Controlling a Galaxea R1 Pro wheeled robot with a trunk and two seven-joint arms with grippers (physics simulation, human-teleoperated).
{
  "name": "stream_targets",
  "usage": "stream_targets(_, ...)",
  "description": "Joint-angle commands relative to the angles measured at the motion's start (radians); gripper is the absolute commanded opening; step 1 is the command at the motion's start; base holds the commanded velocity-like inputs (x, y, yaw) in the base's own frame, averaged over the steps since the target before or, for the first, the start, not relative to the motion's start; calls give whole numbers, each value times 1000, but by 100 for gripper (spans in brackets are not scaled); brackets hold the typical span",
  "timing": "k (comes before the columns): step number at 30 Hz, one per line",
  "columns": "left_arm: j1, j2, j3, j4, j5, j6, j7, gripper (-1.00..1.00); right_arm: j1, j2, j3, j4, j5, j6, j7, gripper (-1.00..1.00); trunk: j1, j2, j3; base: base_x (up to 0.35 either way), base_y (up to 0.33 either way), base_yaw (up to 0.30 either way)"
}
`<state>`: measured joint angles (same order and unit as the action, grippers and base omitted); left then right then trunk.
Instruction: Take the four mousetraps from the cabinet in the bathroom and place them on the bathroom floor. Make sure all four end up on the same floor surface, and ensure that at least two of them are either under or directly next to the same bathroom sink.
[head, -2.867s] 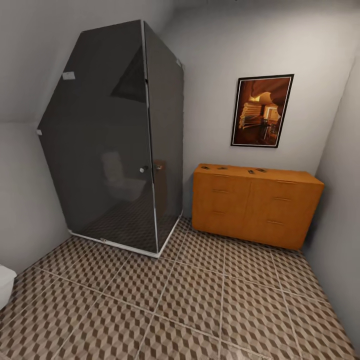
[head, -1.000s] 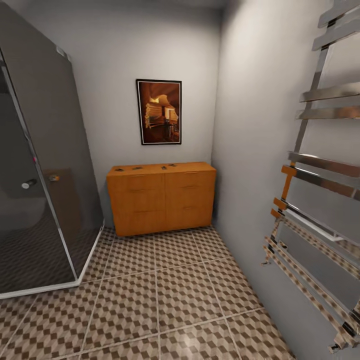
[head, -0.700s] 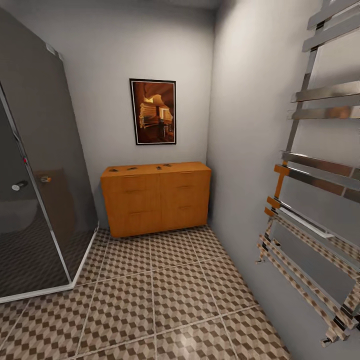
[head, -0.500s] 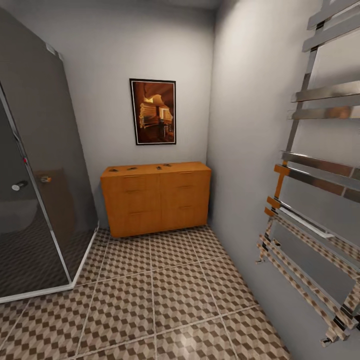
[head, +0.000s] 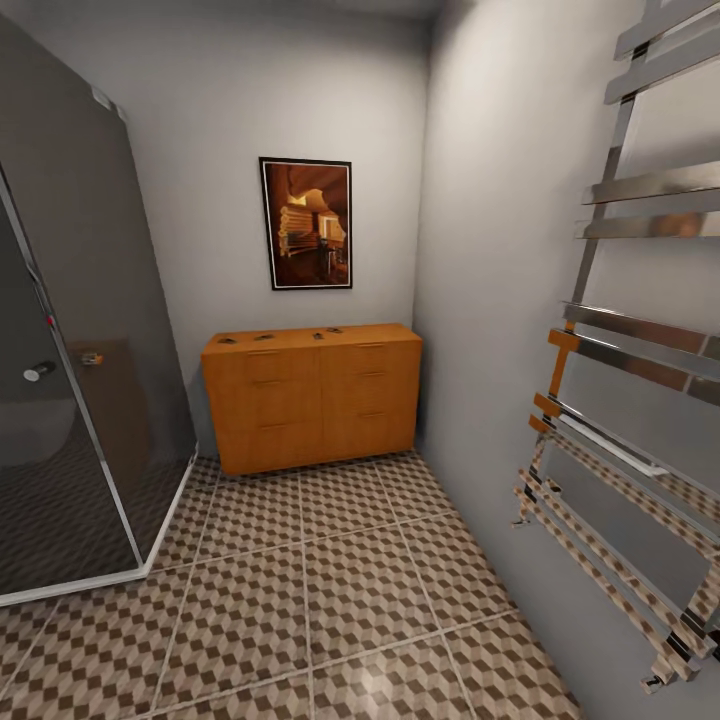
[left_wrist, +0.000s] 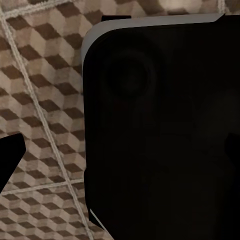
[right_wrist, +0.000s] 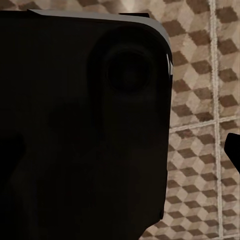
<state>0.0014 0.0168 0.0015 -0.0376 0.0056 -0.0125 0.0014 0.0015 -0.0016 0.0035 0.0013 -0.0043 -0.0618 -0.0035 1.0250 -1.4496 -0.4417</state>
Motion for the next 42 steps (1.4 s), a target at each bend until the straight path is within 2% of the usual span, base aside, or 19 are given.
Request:
stream_targets(1,0,0,0,-1,1,-1,0,100,0,0,0,0,0,-4,0,100,0,0,-1,0,0,0)
stream_targets(26,0,-1,3,-1,3,-3,-1,100,0,0,-5,0,-6,-4,-5,100,0,0,-1,0,0,0)
stream_targets(32,0,-12,5,-3,0,-29,-3,100,0,0,-5,0,-5,-4,-6,100,0,0,-1,0,0,0)
stream_targets(42,0,-14,4,-2,2,-59,-4,100,0,0,-5,0,-4,-4,-6,100,0,0,-1,1,0,0)
